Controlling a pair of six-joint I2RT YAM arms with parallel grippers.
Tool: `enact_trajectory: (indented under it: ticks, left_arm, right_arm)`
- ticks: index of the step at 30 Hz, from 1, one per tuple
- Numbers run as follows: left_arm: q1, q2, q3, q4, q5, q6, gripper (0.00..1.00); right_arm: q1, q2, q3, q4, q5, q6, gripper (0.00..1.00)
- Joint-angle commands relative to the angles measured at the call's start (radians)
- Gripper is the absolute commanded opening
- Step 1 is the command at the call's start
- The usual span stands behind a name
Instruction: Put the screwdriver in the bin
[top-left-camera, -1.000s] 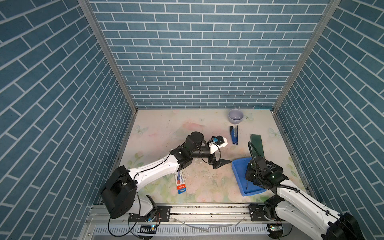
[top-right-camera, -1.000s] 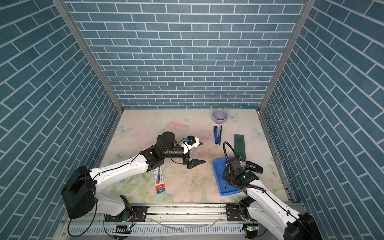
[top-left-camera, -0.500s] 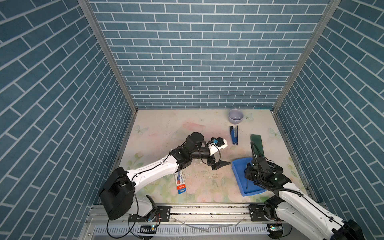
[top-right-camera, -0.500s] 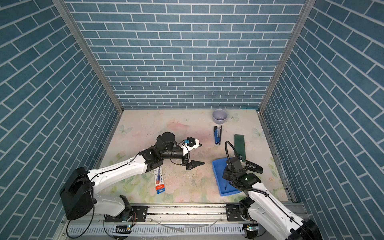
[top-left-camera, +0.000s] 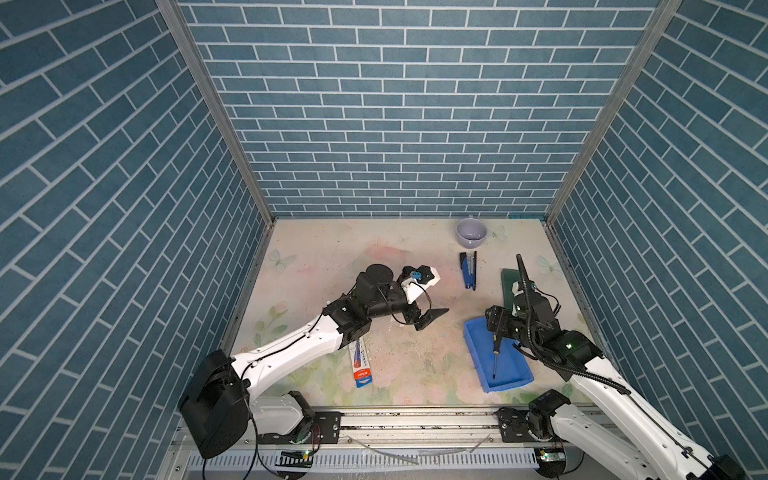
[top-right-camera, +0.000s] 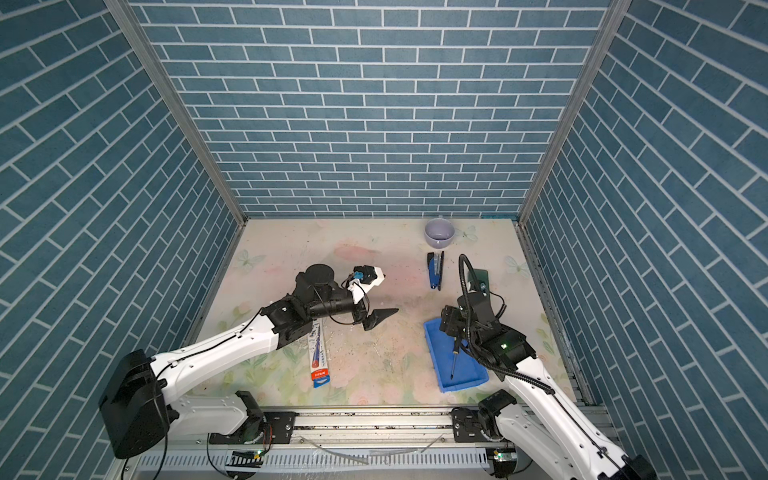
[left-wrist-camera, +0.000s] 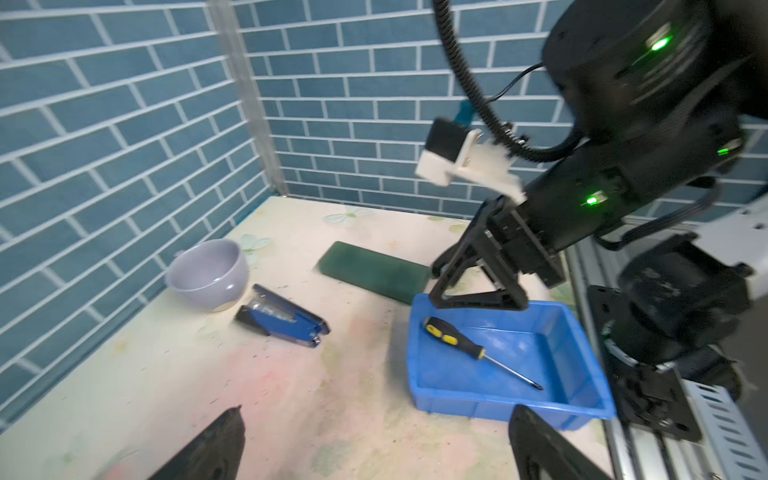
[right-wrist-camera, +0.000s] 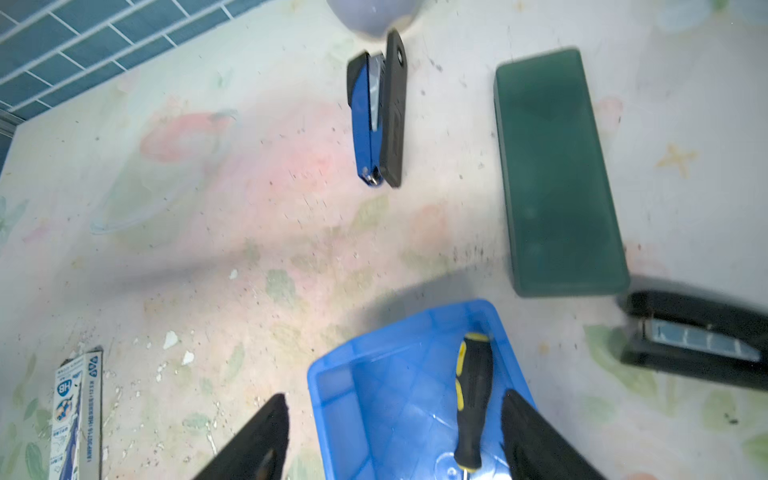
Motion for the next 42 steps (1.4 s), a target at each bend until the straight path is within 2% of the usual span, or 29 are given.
enact_trajectory:
  ticks: [1,5,10,14,18,23,31,36,40,41,42]
  left_arm:
    - [0.061,-0.053,-0.056,-0.037,-0.166,-0.011,1.0]
    - [0.168,-0.123,-0.133,0.002,-0.251,-0.037,1.0]
    - [0.323,-0.174,-0.241,0.109,-0.373,-0.129,1.0]
    - [0.408,-0.192,-0.312,0.157,-0.569,-0.136,1.0]
    - [0.498,-0.187,-0.38,0.155,-0.69,-0.143,1.0]
    - [0.575,-0.15,-0.475,0.204,-0.826,-0.13,1.0]
    - [0.656,-0.023,-0.572,0.51,-0.807,-0.112,1.0]
    - [0.684,0.102,-0.57,0.704,-0.73,-0.121,1.0]
    - [0.687,0.259,-0.536,0.773,-0.709,-0.12,1.0]
    - [0.687,0.278,-0.53,0.791,-0.716,-0.11,1.0]
    - [0.693,0.254,-0.511,0.708,-0.7,-0.129,1.0]
  right_arm:
    - [-0.022,0.038,0.06,0.043,0.067,-0.192,0.86]
    - [-0.067,0.056,0.058,0.206,0.088,-0.352,0.88]
    - [-0.151,0.121,0.018,0.458,0.088,-0.489,0.91]
    - [-0.232,0.206,-0.025,0.631,0.059,-0.557,0.94]
    - [-0.324,0.269,-0.1,0.793,0.039,-0.613,0.96]
    - [-0.459,0.358,-0.188,0.974,-0.005,-0.599,0.96]
    - [-0.527,0.537,-0.249,1.192,-0.059,-0.559,0.96]
    - [-0.545,0.621,-0.294,1.34,-0.091,-0.554,0.97]
    - [-0.558,0.745,-0.346,1.554,-0.152,-0.559,0.99]
    - [-0.56,0.732,-0.342,1.516,-0.156,-0.558,0.99]
    - [-0.564,0.725,-0.332,1.491,-0.166,-0.562,0.99]
